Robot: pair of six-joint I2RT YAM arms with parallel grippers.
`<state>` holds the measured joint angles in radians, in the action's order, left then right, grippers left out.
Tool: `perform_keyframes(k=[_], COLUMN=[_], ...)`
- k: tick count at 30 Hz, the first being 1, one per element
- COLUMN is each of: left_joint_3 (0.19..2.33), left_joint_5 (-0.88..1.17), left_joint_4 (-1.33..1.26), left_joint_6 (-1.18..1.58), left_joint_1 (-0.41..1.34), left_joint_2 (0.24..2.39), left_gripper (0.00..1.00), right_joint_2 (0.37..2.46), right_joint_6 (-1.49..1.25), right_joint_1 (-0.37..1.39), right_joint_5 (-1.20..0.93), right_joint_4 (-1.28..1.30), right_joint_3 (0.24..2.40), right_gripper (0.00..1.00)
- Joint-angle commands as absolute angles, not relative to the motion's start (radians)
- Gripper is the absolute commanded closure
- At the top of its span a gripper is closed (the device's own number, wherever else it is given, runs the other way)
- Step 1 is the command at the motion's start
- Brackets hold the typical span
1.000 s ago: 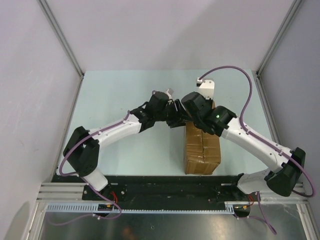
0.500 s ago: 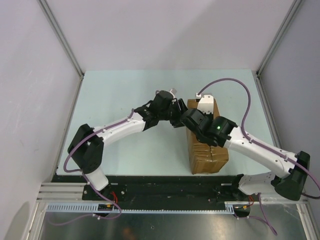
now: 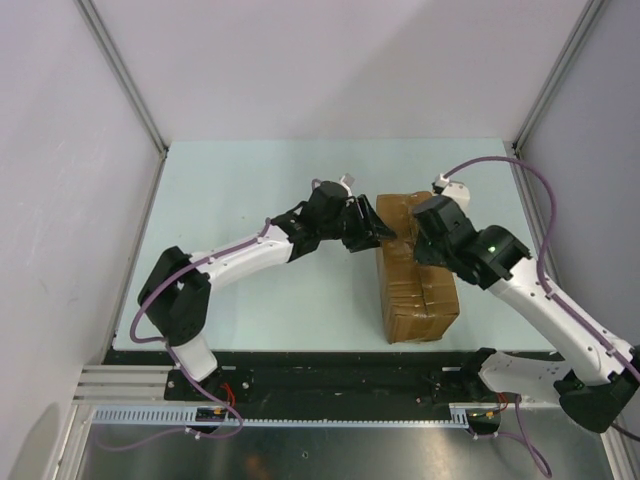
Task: Unpack the express box
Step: Cut the express box at the center of the board.
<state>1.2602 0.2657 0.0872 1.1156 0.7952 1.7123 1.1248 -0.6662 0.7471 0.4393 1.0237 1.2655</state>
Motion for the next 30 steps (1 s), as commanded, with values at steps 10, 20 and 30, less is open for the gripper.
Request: perform_keyframes(k=[10, 20, 30], left_joint_3=[1.414, 1.488, 1.497], left_joint_5=[0.201, 0.204, 0.252], left_joint_4=[0.259, 0.259, 0.261], left_joint_6=[0.824, 0.746, 0.666], left_joint_1=[0.818, 0.801, 0.767], left_joint_2=[1.703, 1.621, 1.594], left_gripper=[0.23, 0.19, 0.17], right_joint_2=[1.032, 1.025, 1.052], right_joint_6=[-0.523, -0.469, -0.437], right_joint_1=[0.506, 0.428, 0.417], right_joint_5=[0.212, 0.023, -0.092], right_joint_4=[0.893, 0.833, 0.821], right_joint_3=[1.356, 1.356, 1.353], right_gripper=[1.00, 1.00, 1.00])
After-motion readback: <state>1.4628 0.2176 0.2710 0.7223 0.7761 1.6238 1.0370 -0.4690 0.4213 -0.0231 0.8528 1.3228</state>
